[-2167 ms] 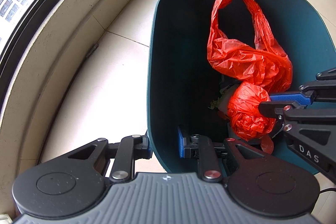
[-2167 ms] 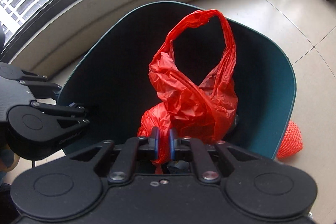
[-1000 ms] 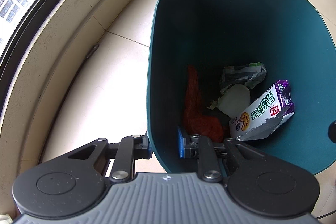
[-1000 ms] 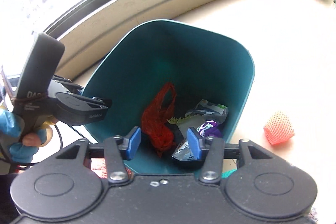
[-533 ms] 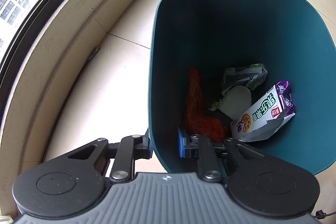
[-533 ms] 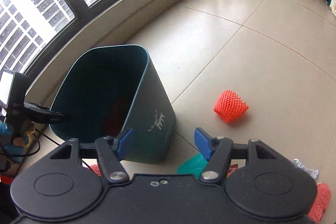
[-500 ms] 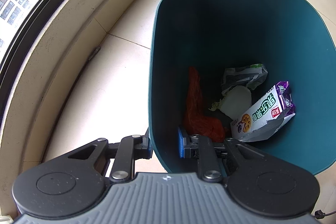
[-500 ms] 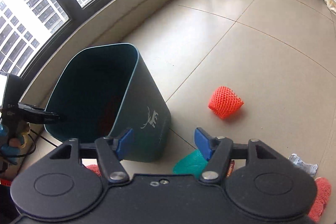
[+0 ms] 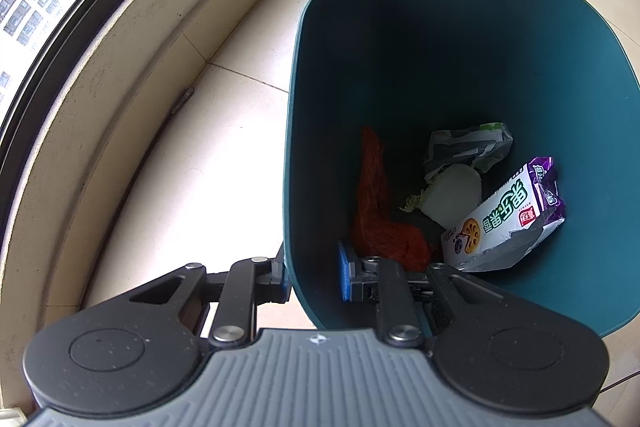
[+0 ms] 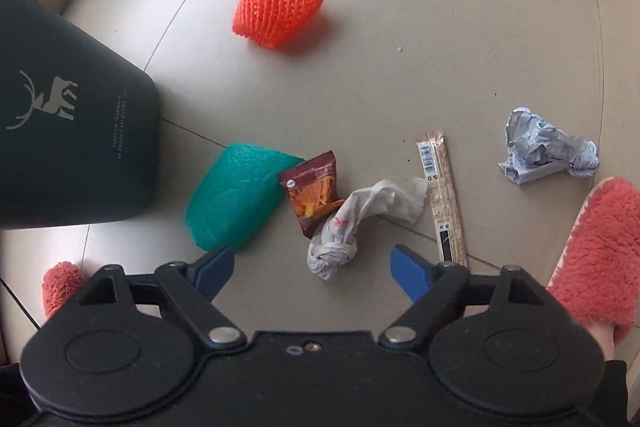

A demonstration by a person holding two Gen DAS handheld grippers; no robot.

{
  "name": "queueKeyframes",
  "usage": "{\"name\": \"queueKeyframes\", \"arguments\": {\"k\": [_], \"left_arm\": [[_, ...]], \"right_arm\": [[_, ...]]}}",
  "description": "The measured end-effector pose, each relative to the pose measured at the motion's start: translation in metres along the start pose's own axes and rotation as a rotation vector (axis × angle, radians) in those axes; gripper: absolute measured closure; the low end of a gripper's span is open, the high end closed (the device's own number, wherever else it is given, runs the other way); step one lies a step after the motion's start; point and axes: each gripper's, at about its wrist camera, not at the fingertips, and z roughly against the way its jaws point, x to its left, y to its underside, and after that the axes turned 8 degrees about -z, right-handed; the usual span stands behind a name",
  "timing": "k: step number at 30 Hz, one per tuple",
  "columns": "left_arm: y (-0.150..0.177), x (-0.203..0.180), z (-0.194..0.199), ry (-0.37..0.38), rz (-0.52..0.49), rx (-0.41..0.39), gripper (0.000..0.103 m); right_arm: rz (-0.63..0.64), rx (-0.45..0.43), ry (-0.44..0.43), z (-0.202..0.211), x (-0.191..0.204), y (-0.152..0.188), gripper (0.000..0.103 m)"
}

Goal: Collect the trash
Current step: 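Move the right gripper to the white tissue and grasp it, then carry the white tissue into the bin and open the right gripper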

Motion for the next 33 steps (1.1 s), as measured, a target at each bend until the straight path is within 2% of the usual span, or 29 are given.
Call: {"name": "queueKeyframes", "arguments": {"k": [11, 14, 18, 20, 22, 25, 33], "left_arm": [[0.001, -0.008, -0.006, -0.013, -0.019, 0.008, 0.083], [0.001, -0.009, -0.008, -0.016, -0.023, 0.01, 0.083], [0.001, -0.012, -0.012, -0.024, -0.024, 0.018, 0.083], [0.0, -0.013, -0.013, -0.024, -0.024, 0.019, 0.083], [0.0, -0.013, -0.013, -0.021, -0.024, 0.017, 0.083], [0.0, -0.014, -0.014, -0.023, -0.027, 0.013, 0.083], [0.0, -0.015, -0.014, -0.022, -0.027, 0.014, 0.083]], "right_arm": [[-0.115, 0.036, 0.018, -0.065, -0.01, 0.004, 0.023], [-0.136, 0.042, 0.019, -0.078, -0.015, 0.005, 0.029], [-0.162, 0.041, 0.012, -0.084, -0.019, 0.006, 0.046], [-0.161, 0.042, 0.015, -0.086, -0.019, 0.007, 0.05], [-0.153, 0.042, 0.03, -0.086, -0.018, 0.009, 0.061], [-0.148, 0.028, 0.034, -0.082, -0.016, 0.01, 0.07], [-0.075, -0.011, 0.073, -0.038, -0.013, 0.014, 0.077]]}}
